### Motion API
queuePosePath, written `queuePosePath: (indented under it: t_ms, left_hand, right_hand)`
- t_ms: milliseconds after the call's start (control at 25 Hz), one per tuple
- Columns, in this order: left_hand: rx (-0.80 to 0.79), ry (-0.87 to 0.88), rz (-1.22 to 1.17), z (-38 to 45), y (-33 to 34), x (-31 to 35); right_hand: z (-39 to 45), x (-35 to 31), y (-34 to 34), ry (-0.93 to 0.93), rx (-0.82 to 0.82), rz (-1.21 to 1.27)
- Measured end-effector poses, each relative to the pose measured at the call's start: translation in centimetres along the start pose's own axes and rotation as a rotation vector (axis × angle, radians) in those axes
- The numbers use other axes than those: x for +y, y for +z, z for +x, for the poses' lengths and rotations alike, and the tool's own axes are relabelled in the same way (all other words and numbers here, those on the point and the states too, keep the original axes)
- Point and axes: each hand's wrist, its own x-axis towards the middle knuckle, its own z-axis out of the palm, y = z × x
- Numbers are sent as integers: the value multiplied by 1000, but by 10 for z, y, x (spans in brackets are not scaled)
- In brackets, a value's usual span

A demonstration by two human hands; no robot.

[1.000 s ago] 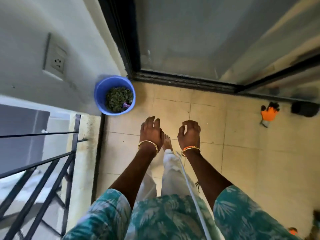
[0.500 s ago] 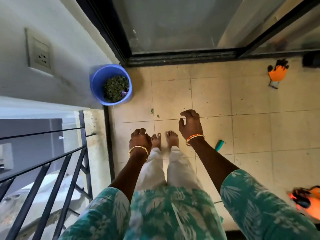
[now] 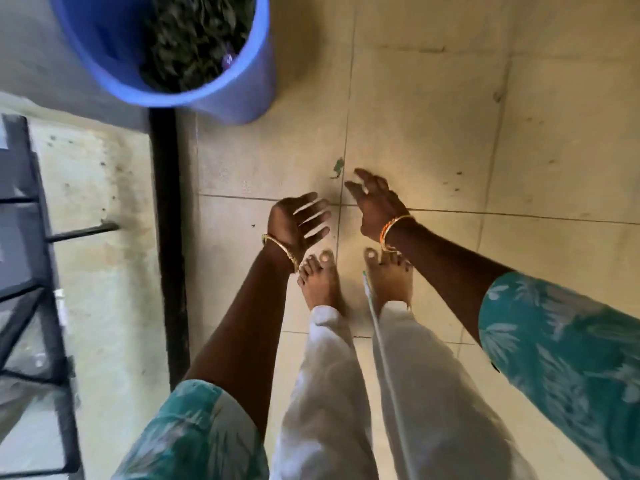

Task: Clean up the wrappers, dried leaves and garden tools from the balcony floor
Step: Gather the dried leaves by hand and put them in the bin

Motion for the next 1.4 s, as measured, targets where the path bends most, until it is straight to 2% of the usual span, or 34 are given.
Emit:
queuePosePath:
  t_ms: [160,280,480,600,680,760,840,880,960,1160,1280,1400]
  left_hand:
    - [43,46,-43,71,-31,-6]
    - [43,17,2,92,-41,-9]
    - [18,-37,116,98,-39,-17]
    - [26,-58,151,100,-32,-20]
    - [62,-61,141,96,-27,-21]
    - [131,-25,105,82,-20,-17]
    - [190,38,65,61,-12,-7]
    - [212,70,29,47,-6,1]
    - [252,124,-72,20,2,19]
    - [297,217,-227,-46,11,83]
    - [290,269,-203,-73,12,114]
    - [303,313,-159,-86,10,135]
  right_hand:
    - [71,6,46,-118,79,-49]
    - [83,17,72,-246,130,-119]
    - [70,54,103,-424,479,-123]
    - [78,65,96,-490,508,-87]
    - [82,65,88,-402,460,12]
    - [76,60,67,-159,412,279]
    - [60,42,28,98,394,663]
    - [51,27,3,142,400,858]
    - [37,-10,-52,108,456,1112]
    - [25,-110,-175,-88,498,1260]
    - [34,-146,-202,-81,472,1205]
    - [40,-148,-202,34,523,1184]
